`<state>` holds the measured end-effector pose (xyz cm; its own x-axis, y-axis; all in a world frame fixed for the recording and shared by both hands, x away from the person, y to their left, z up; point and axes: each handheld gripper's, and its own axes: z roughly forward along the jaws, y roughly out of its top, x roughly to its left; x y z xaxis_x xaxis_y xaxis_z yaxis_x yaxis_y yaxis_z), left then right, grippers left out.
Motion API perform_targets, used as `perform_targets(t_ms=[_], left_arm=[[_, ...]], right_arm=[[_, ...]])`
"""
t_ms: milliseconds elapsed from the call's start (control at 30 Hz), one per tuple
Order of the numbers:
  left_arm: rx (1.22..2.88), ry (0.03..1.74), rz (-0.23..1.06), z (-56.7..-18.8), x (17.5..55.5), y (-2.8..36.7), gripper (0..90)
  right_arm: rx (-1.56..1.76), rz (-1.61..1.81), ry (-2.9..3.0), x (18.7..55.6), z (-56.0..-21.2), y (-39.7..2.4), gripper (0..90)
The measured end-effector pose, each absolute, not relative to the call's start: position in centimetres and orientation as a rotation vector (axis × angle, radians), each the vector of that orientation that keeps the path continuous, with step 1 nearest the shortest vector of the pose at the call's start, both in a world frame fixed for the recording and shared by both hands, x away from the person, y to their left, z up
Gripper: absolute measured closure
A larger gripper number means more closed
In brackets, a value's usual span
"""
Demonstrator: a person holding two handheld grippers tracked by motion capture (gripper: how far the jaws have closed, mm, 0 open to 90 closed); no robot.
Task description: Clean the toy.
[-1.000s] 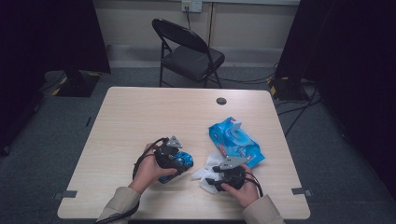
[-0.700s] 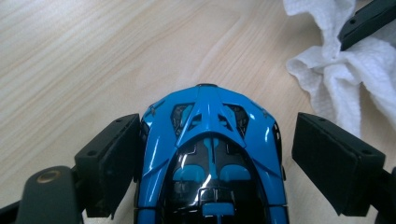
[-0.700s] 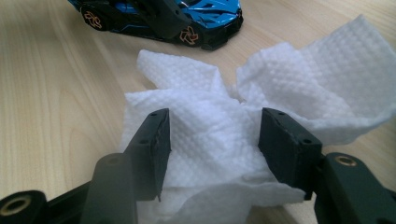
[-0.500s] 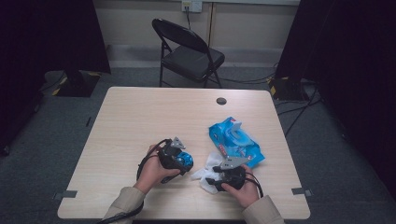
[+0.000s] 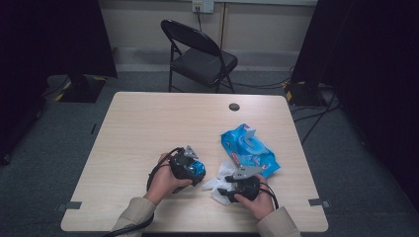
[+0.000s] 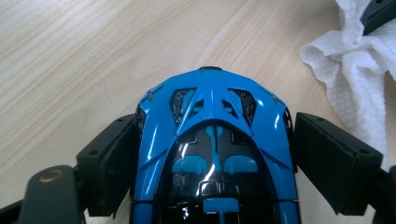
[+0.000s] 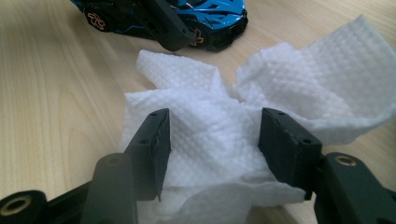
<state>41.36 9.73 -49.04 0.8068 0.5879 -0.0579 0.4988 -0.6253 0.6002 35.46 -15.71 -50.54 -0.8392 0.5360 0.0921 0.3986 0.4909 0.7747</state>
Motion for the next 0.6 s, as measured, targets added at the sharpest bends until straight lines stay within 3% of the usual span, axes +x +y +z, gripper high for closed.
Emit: perform_targets(t_ms=[600], left_arm=[[2.372, 0.817, 0.19, -48.65, 41.73, 9.29, 18.7]], right_arm=[[0.812, 1.269, 2.567, 35.43, -50.55, -15.69, 43.1]])
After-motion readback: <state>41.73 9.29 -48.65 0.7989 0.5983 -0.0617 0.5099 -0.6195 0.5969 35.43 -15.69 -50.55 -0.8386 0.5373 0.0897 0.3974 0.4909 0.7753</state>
